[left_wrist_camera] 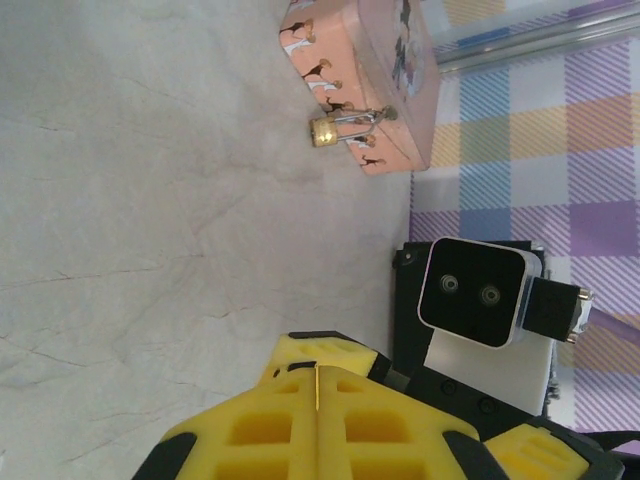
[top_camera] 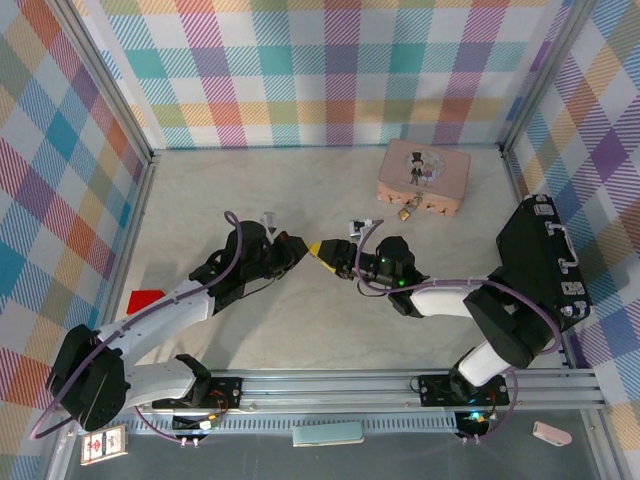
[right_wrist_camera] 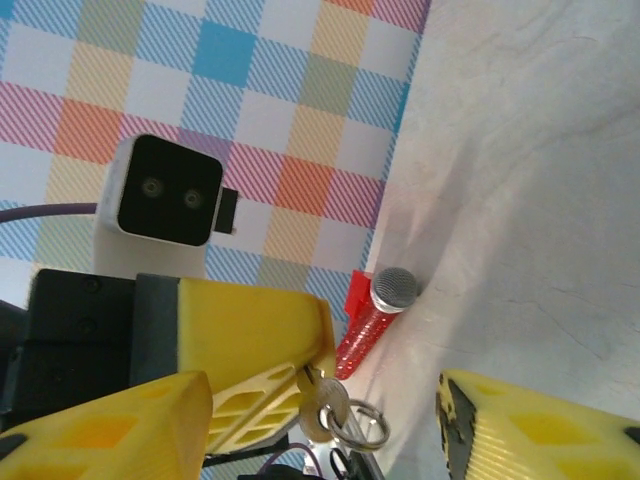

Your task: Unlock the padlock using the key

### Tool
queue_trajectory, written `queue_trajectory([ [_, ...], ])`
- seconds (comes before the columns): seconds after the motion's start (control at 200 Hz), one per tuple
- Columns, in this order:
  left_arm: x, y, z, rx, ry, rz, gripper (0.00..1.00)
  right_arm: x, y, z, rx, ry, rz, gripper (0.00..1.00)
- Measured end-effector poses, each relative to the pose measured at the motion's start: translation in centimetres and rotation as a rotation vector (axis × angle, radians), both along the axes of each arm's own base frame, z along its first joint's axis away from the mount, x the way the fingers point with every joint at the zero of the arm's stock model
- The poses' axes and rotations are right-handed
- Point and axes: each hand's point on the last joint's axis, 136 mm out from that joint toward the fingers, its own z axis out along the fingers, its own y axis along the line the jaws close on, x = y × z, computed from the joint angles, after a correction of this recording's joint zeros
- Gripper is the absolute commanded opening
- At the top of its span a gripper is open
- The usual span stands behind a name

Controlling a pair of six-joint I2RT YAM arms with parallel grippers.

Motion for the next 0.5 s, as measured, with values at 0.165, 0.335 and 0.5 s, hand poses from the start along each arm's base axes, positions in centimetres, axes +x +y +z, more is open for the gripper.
queue_trajectory([
  [0.165,-0.07,0.05,0.05,-0.010,0.001,0.004,0.00,-0.16,0.16,0.29,0.014,0.000,0.011,0.49],
  [0.335,-0.12,0.09,0.02,-0.010,0.000,0.005,0.00,-0.28,0.32,0.22,0.020,0.004,0.022,0.39],
  [0.5,-0.18,0.13,0.38,-0.015,-0.010,0.003,0.00,-0.62,0.57,0.15,0.021,0.006,0.035,0.36],
])
